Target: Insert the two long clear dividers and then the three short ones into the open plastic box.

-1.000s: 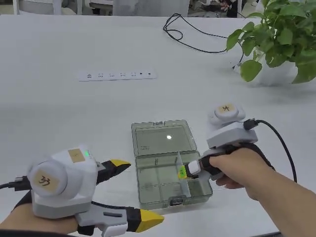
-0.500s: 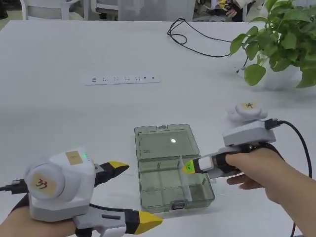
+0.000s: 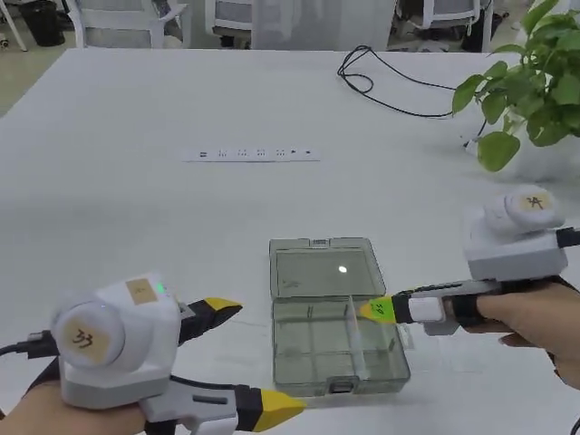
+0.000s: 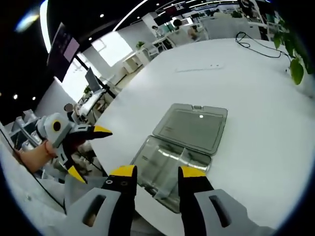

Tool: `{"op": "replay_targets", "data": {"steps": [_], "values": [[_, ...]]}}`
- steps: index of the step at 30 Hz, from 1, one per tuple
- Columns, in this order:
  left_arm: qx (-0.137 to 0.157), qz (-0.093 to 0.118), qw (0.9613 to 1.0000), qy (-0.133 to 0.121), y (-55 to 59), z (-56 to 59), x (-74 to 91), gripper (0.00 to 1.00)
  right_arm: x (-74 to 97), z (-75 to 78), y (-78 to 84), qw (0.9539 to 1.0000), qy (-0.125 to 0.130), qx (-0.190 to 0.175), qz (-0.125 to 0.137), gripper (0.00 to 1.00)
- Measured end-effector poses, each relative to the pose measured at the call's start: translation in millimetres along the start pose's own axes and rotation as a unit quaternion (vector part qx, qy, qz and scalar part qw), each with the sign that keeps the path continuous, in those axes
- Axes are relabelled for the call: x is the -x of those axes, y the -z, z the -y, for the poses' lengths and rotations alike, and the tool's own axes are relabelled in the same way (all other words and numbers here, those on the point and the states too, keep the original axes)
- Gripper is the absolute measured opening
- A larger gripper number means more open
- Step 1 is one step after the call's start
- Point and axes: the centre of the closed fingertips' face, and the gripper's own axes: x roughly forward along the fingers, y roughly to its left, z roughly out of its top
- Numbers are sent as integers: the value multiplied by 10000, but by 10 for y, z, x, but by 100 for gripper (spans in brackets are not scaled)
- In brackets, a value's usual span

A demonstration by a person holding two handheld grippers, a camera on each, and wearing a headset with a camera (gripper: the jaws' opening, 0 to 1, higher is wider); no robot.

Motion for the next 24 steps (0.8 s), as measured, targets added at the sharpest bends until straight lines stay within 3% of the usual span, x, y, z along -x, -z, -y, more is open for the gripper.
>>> {"op": "replay_targets", "data": {"steps": [3, 7, 15, 22, 24], "values": [[43, 18, 9999, -101, -6, -9, 39, 82, 68, -65, 34, 9993, -91, 355, -29, 42], [90, 27, 9996, -264, -8, -30, 90, 82, 191, -143, 160, 9922, -197, 1216, -193, 50], [250, -114, 9981, -548, 50, -90, 133, 80, 376, -148, 223, 9816, -311, 1883, 41, 61], [564, -451, 9937, -856, 253, -184, 113, 78, 502, -59, 278, 9727, -345, 2283, 219, 69], [769, -652, 9898, -1006, 353, -232, 120, 76, 527, -29, 306, 9708, -337, 2363, 232, 70]]}}
